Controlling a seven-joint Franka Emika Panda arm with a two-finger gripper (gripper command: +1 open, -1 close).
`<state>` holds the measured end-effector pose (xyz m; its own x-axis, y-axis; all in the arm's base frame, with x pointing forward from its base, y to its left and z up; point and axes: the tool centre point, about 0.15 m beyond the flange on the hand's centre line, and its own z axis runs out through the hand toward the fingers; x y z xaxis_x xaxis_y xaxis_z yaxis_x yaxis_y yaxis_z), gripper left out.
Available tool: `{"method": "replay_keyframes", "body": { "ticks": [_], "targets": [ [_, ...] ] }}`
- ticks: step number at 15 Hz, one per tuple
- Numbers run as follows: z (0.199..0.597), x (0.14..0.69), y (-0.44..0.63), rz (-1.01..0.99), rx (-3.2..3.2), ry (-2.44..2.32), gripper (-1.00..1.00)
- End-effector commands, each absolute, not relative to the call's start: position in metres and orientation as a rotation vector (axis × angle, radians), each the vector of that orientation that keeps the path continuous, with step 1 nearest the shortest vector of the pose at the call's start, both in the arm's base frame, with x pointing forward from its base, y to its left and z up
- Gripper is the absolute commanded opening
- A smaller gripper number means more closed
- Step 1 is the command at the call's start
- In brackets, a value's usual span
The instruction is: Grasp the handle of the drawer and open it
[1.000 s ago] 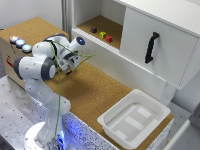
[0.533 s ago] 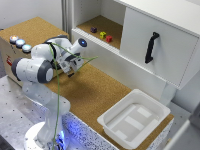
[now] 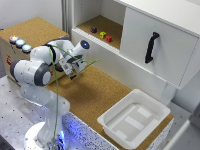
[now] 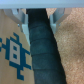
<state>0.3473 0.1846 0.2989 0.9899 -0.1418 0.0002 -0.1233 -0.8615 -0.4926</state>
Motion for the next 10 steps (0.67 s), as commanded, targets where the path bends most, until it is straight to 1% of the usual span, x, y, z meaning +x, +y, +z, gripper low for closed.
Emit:
{"method": "replay_keyframes", "body": {
  "ticks": [1, 2, 7, 10],
  "targets": [
    [0.309, 0.371, 0.135, -0.048, -2.609, 0.271, -1.0],
    [0.312, 0.371, 0.133, -0.049, -2.615, 0.281, 1.0],
    [0.315, 0.371, 0.124, -0.041, -2.65, 0.286, 1.0],
    [0.328, 0.366, 0.12, -0.075, -2.697, 0.275, 1.0]
  ]
}}
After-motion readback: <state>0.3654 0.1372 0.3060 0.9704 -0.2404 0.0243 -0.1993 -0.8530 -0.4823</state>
